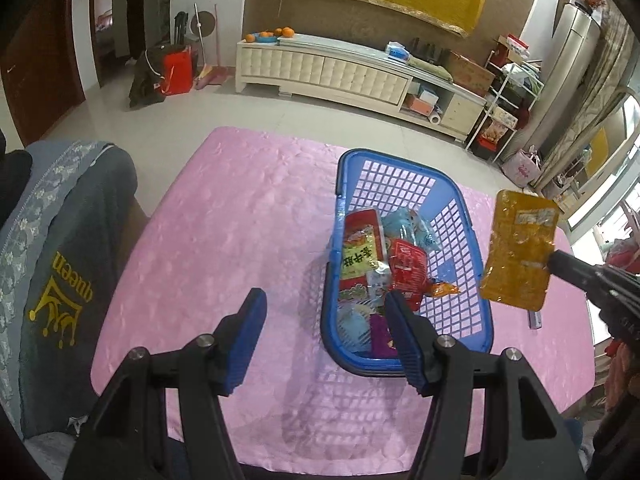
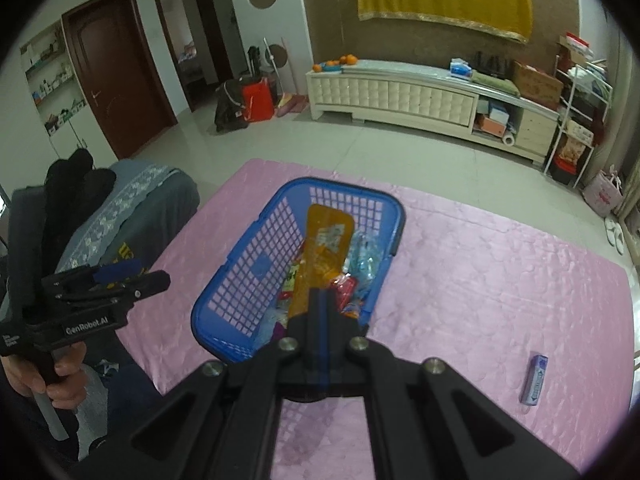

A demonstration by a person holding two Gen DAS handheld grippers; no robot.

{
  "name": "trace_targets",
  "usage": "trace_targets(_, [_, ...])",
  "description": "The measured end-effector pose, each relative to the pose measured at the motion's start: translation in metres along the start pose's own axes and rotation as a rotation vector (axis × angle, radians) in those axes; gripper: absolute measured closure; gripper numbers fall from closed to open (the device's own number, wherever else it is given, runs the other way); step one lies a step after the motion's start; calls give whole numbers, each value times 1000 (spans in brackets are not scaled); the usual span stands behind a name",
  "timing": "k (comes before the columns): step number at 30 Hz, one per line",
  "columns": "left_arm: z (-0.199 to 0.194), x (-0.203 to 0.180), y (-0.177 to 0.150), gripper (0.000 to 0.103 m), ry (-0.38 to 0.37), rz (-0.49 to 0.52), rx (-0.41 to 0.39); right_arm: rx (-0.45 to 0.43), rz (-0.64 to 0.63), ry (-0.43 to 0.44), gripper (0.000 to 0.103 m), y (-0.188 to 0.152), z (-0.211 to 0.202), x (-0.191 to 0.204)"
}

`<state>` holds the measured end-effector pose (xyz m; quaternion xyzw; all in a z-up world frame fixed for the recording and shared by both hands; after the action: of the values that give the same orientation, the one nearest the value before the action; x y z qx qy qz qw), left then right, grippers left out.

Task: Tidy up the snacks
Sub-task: 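Carry the yellow packet over the basket and release it with the right tool, then move the right tool back over the blue gum pack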

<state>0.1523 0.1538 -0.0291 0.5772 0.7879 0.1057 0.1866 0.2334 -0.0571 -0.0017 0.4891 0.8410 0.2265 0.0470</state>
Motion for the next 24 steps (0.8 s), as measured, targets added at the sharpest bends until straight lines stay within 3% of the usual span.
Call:
trace_targets(13, [25, 17, -7, 44, -1, 6, 42, 167, -9, -22, 102, -11, 80, 11])
trace_targets(21, [16, 27, -9, 44, -3, -15, 35, 202, -49, -84, 102, -17, 90, 21])
trace_targets(24, [12, 25, -14, 44, -4, -15, 37, 230, -36, -72, 101, -19, 93, 22])
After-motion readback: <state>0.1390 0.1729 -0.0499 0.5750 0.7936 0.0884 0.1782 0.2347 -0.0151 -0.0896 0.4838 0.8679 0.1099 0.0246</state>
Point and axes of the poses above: each gripper's, at about its wrist camera, not at the fingertips, and z roughly the way its jaws point, x to its left, y to its top, the point moved 4 cm from there along z, roughly the way its jaws point, and after that the axes turned 11 degrees about x, right-handed, at the moved point
